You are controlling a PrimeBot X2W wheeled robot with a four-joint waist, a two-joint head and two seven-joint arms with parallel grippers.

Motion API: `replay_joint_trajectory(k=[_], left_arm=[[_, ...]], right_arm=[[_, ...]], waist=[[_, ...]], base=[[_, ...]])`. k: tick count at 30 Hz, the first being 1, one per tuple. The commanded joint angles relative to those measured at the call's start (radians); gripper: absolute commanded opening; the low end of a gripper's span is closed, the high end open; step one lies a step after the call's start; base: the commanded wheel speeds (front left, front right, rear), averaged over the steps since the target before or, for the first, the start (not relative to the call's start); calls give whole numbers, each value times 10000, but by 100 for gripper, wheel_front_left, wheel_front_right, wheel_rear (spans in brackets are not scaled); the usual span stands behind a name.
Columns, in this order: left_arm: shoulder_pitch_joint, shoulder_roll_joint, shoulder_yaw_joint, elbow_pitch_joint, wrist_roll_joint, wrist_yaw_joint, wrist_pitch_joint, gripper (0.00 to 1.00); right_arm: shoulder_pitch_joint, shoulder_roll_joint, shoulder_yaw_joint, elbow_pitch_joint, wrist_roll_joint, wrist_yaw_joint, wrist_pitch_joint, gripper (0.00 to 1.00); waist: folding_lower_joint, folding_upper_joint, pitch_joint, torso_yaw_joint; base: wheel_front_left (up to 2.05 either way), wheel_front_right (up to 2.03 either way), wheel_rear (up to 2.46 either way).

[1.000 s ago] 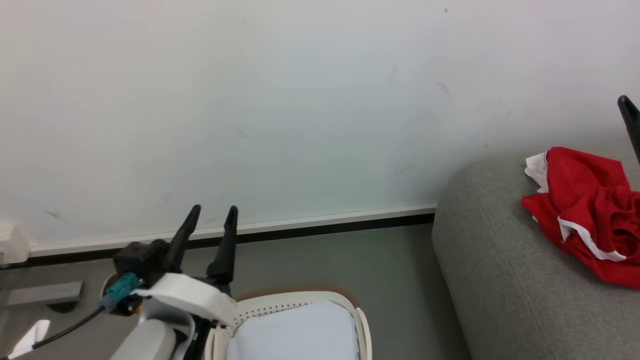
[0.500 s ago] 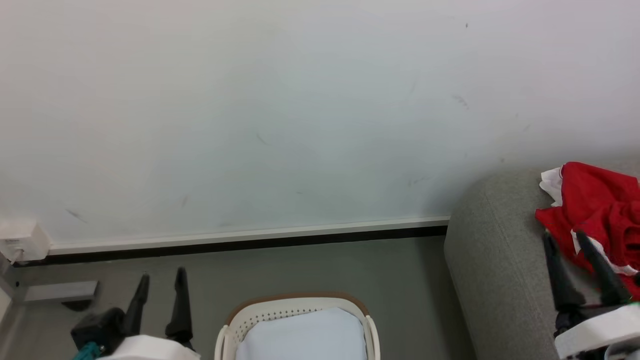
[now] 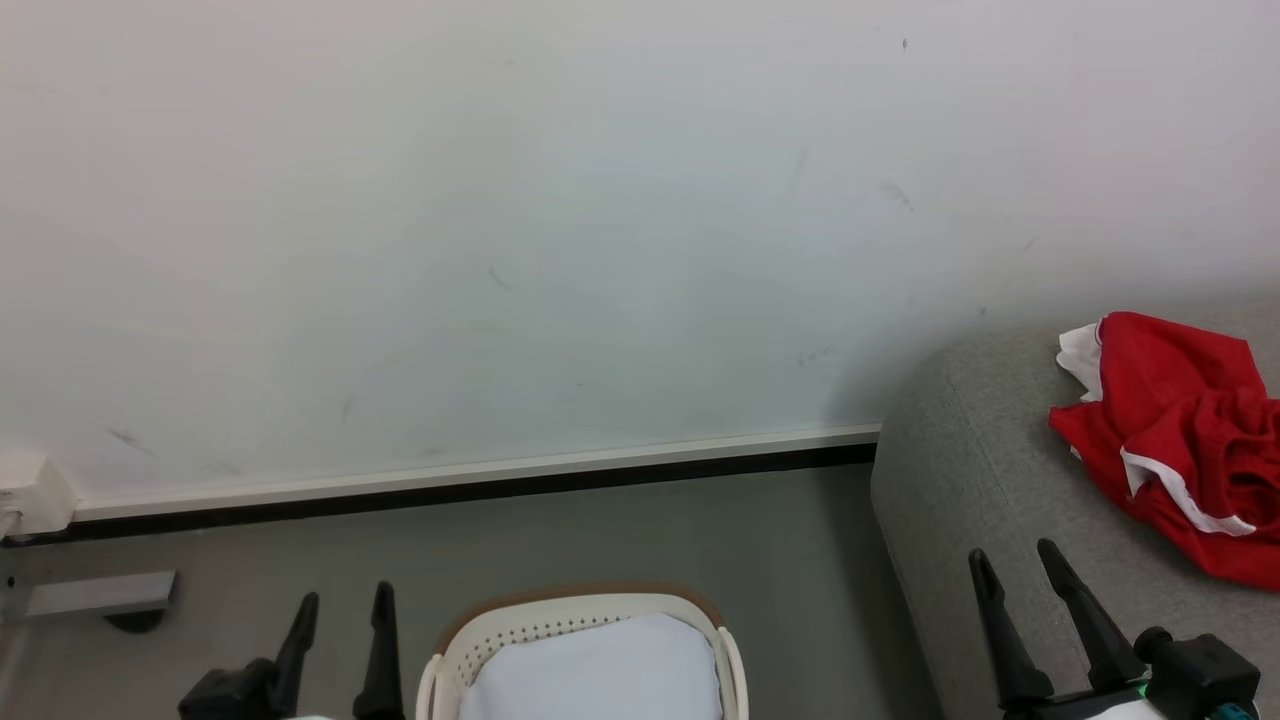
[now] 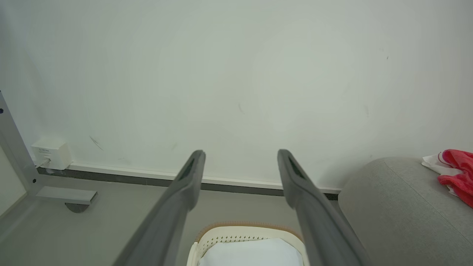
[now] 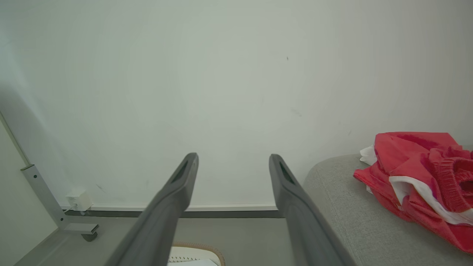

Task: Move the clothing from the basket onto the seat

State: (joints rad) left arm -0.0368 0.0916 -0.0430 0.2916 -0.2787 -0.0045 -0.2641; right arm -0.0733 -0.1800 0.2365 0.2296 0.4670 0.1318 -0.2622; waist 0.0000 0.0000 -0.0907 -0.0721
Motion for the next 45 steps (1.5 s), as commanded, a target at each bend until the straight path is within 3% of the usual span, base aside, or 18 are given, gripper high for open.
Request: replay_joint_trajectory(k=[1,24,25,29,45], left_arm=[[48,-53,88,89,181,-101,-3,100],[-168,-391,833,574,903,-563,-3,100],[-174,-393,823,589,834,-603,-3,0],[-14,-471,814,822,701,-587,94,0],[-171,-452,963,519,-2290,-733,879,0]], right_arm=[[93,72,-16,114,-165,-23,-31,100],[-476,284,57,690,-185,-23,-33,100],[-469,290,77,699,-172,-23,-32,0],[-138,301,96,798,-99,0,77,0],[-208,499,-665,642,2355,-3,851,0]], waist=[[0,0,8,14],[0,0,21,145],[0,0,20,148],[0,0,29,152],[0,0,146,226]], base=[[0,0,0],[0,0,0],[0,0,0],[0,0,0],[0,0,0]])
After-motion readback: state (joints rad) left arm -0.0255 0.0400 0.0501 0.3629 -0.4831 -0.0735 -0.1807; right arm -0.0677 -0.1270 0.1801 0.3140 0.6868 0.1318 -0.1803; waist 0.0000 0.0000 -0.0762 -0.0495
